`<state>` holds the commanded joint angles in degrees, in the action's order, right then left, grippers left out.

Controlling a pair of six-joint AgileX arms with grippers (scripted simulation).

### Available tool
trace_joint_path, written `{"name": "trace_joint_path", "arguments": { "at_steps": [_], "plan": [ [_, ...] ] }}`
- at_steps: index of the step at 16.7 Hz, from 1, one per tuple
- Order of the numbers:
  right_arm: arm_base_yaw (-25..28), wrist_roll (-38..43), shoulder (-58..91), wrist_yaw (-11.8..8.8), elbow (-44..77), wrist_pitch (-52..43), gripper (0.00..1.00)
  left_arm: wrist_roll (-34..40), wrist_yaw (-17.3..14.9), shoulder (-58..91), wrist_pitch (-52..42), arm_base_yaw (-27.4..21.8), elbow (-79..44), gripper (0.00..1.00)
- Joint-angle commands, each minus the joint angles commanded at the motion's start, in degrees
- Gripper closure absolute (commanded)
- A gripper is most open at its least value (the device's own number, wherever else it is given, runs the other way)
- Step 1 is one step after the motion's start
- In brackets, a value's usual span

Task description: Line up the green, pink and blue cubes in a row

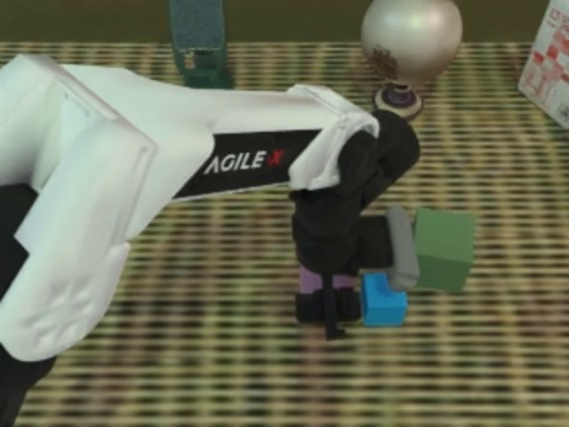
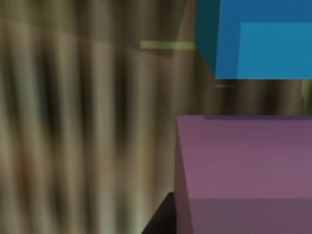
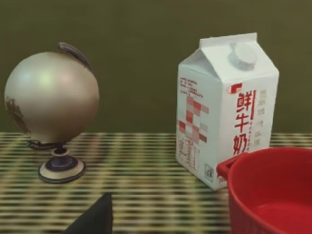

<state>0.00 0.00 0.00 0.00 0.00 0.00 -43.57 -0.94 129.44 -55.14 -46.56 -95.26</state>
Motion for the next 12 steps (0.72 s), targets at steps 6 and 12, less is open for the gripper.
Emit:
{"name": "trace_joint_path", "arguments": {
  "at_steps": [6,12],
  "plan": [
    [0.0,0.0,0.0,0.0,0.0,0.0,0.0,0.0,0.0,0.0,0.0,0.0,0.0,0.02],
    [0.0,0.0,0.0,0.0,0.0,0.0,0.0,0.0,0.0,0.0,0.0,0.0,0.0,0.0]
  ]
}}
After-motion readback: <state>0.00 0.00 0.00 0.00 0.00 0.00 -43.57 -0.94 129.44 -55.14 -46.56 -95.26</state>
